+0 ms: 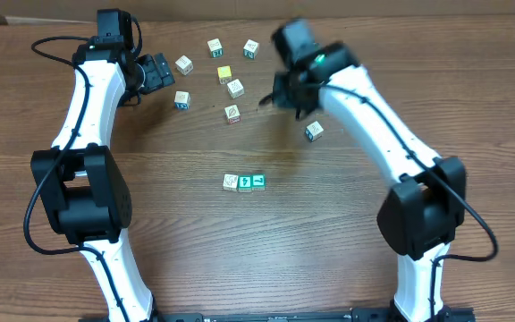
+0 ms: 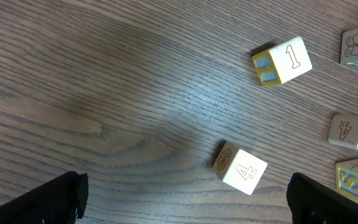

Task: Form a circle

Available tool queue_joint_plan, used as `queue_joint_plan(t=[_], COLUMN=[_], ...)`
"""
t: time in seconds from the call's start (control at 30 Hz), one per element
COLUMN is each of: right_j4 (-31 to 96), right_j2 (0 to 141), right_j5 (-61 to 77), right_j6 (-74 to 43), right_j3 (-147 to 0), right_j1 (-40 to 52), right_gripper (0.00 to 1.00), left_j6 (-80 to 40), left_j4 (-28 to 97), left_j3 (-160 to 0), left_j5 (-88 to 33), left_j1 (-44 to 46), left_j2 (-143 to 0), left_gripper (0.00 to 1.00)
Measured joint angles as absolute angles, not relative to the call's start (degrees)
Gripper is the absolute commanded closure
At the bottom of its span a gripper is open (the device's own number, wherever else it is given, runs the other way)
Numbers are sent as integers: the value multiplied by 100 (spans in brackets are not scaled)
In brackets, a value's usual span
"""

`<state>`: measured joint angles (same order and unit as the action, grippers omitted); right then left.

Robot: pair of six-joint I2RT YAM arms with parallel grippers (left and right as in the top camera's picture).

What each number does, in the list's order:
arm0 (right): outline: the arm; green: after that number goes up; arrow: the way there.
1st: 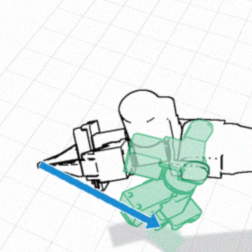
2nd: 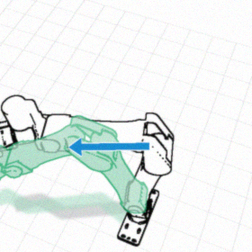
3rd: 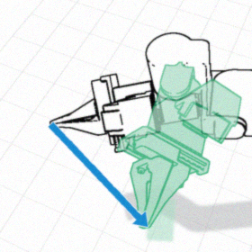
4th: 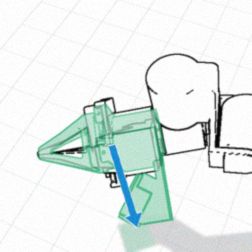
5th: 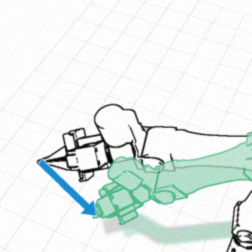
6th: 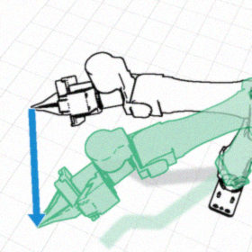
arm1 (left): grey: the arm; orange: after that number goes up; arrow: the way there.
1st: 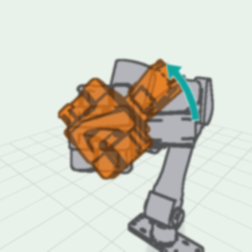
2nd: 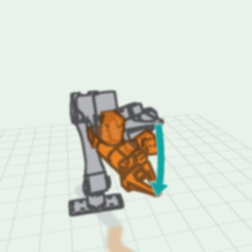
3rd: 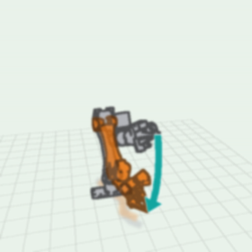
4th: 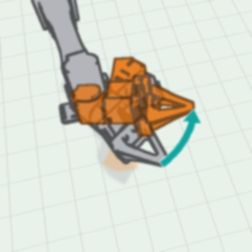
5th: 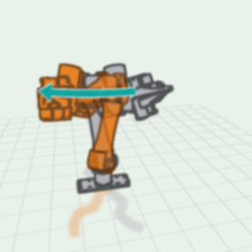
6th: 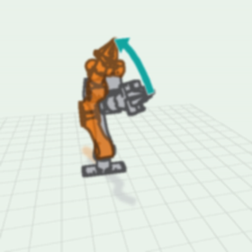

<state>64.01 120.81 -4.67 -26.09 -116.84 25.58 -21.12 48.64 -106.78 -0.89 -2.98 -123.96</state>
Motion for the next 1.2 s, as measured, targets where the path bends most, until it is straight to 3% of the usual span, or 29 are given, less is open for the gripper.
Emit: queue_joint_plan(t=[0.07, 0.17, 0.23, 0.5, 0.8, 1.2], right_j4=[6274, 6394, 6650, 7039, 6573, 4615], right_j2=[12070, 12070, 12073, 12073, 12073, 12073], right_j5=[-469, -368, -62, 993, 561, -567], right_j6=[-2506, -2375, -2311, -2268, -3358, -4263], right_j3=[-11863, -11931, -11911, -11911, -11546, -9841], right_j1=[2467, 2342, 2285, 2930, 4615, 5509], right_gripper=[76, 66, 66, 96, 96, 96], left_j6=[-2112, -2112, -2112, -2112, -2112, -2112], left_j4=[4866, 4864, 4864, 4864, 4864, 4864], left_j3=[-10678, -10678, -10678, -10678, -10678, -10678], left_j5=[-89, -89, -89, -89, -89, -89], left_j1=[-298, -298, -298, -298, -298, -298], left_j2=[-12398, -12398, -12398, -12398, -12396, -12398], left_gripper=[0, 0, 0, 0, 0, 0])
